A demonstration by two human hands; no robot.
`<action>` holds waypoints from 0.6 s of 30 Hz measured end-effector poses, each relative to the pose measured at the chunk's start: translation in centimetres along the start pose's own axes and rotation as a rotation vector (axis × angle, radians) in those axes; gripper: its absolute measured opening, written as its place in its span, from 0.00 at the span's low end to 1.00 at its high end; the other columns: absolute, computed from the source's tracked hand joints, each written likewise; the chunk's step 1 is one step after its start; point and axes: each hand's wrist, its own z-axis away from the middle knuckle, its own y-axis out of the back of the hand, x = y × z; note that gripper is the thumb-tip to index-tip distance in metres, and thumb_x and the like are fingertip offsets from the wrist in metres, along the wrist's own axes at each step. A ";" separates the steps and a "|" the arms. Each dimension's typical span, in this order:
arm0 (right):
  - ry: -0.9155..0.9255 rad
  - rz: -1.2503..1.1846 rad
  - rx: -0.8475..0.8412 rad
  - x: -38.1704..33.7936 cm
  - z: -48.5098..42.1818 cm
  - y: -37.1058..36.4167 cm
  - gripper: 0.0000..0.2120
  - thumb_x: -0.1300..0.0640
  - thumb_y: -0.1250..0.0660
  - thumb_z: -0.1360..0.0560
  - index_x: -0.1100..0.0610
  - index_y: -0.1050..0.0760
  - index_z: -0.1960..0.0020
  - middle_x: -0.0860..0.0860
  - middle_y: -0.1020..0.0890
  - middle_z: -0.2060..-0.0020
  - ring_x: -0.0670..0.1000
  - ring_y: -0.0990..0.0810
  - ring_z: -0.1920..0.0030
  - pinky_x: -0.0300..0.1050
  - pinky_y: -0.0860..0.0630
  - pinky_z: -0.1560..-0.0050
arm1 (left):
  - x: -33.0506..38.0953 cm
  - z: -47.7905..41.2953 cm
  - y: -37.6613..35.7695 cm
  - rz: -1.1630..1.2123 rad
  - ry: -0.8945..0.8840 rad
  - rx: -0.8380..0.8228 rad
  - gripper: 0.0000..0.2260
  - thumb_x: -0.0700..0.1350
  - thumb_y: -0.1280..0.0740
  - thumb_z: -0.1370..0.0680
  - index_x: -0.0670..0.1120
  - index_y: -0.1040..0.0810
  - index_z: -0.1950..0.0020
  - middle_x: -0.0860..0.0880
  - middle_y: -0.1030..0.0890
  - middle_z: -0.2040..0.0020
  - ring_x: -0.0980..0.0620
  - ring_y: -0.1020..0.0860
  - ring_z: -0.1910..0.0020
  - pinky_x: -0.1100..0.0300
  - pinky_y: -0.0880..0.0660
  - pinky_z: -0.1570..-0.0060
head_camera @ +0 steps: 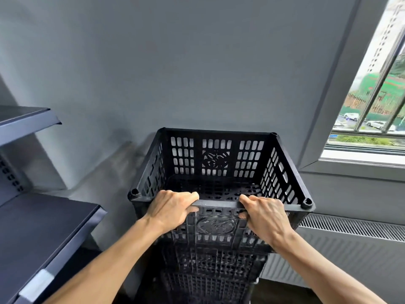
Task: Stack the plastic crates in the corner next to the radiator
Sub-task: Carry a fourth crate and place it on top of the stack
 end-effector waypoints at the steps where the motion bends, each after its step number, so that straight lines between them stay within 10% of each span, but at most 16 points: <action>1: -0.008 0.013 -0.018 0.0 -0.5 -0.3 0.11 0.55 0.24 0.32 0.53 0.25 0.55 0.47 0.23 0.72 0.48 0.21 0.73 0.46 0.24 0.75 | -0.5 -0.4 -0.4 0.005 -0.002 -0.009 0.12 0.57 0.30 0.25 0.50 0.25 0.57 0.54 0.23 0.71 0.57 0.25 0.77 0.65 0.37 0.75; 18: -0.134 0.060 -0.169 -1.4 -5.9 -1.8 0.13 0.44 0.32 0.25 0.52 0.26 0.47 0.46 0.17 0.61 0.51 0.17 0.62 0.43 0.27 0.66 | -6.2 -4.3 -5.2 0.193 -0.085 -0.138 0.12 0.57 0.39 0.20 0.50 0.30 0.52 0.53 0.21 0.64 0.50 0.23 0.67 0.56 0.35 0.67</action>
